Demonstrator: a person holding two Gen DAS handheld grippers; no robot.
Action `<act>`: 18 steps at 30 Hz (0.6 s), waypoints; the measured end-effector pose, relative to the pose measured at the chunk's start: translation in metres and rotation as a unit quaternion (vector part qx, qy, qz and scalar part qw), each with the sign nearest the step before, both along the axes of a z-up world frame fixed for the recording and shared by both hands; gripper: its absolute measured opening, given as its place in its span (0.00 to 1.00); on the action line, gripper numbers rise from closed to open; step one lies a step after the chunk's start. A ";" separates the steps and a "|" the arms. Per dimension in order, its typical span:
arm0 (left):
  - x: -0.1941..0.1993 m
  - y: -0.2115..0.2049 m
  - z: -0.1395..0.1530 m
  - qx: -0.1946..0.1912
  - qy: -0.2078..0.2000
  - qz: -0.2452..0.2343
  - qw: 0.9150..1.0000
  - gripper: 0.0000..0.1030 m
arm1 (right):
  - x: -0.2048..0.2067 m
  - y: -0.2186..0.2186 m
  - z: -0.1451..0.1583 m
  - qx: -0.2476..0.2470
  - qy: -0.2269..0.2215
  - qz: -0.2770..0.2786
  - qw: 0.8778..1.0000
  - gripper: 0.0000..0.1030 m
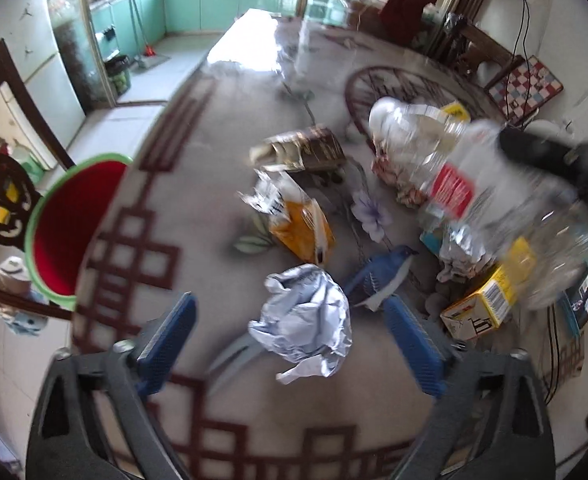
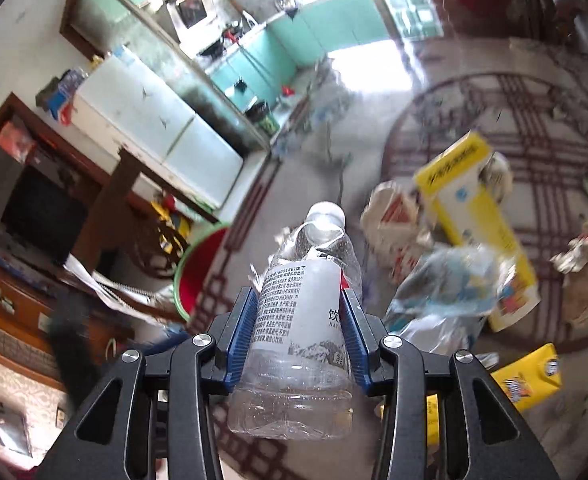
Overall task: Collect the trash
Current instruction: 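Grasp the clear plastic water bottle with the right gripper while the left grasps crumpled foil, then carry the bottle and the foil over the red bucket with both grippers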
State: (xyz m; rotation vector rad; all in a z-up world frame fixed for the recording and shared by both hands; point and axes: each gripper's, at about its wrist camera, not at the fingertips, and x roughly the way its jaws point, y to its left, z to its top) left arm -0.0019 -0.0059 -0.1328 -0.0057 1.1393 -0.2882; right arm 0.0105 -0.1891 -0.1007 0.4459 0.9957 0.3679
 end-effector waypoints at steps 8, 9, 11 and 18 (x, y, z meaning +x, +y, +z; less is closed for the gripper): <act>-0.003 0.001 -0.003 -0.014 0.023 -0.009 1.000 0.37 | -0.012 -0.016 0.023 0.003 -0.008 -0.005 1.000 0.39; -0.003 0.004 0.004 -0.014 0.015 -0.007 1.000 0.37 | -0.012 -0.016 0.022 0.004 -0.006 -0.006 1.000 0.39; -0.002 0.012 0.017 -0.017 -0.001 -0.001 1.000 0.37 | -0.013 -0.017 0.018 0.006 -0.002 -0.006 1.000 0.39; 0.005 0.045 0.052 -0.036 -0.040 0.017 0.998 0.37 | -0.009 -0.007 0.024 0.003 -0.011 -0.009 1.000 0.38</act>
